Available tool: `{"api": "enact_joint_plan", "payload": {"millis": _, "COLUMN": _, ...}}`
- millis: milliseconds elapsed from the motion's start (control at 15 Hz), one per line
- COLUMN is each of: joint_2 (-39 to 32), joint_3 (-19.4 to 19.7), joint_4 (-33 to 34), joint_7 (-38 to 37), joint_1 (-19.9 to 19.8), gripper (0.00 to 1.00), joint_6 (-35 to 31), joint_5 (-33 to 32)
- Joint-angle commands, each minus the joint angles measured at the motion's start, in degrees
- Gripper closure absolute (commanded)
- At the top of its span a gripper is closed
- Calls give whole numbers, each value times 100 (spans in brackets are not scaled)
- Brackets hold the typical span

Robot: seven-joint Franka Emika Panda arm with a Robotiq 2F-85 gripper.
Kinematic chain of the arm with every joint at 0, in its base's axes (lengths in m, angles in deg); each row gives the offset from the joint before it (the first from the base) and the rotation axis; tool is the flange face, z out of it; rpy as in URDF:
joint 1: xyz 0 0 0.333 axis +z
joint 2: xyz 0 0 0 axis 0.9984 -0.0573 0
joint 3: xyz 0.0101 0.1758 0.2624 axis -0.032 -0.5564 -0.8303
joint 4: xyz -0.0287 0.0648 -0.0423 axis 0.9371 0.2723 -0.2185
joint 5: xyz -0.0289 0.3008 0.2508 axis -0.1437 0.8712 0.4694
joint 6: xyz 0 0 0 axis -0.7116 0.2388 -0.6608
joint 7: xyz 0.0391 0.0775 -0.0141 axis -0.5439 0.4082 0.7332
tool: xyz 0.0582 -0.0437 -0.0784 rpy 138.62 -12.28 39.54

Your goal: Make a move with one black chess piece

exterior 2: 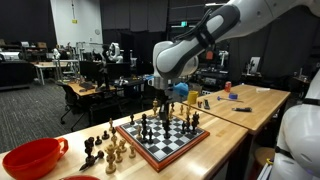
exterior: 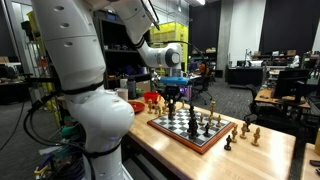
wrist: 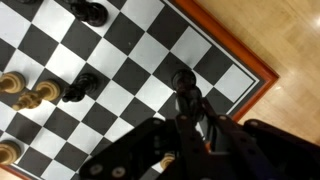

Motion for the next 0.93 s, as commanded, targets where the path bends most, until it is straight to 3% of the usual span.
{"api": "enact_joint_plan", "payload": {"millis": 0, "joint_2": 218, "joint_3": 6, "joint_4": -207, "joint_7": 320, "joint_1": 102, "gripper": 96, "joint_6": 94, "joint_5": 156}}
{"api": "enact_joint_plan", "payload": {"millis": 867, "joint_2": 184, "joint_3": -19, "joint_4": -406, "joint_7": 886, "joint_1": 308, "gripper": 96, "joint_6": 138, "joint_5": 439}}
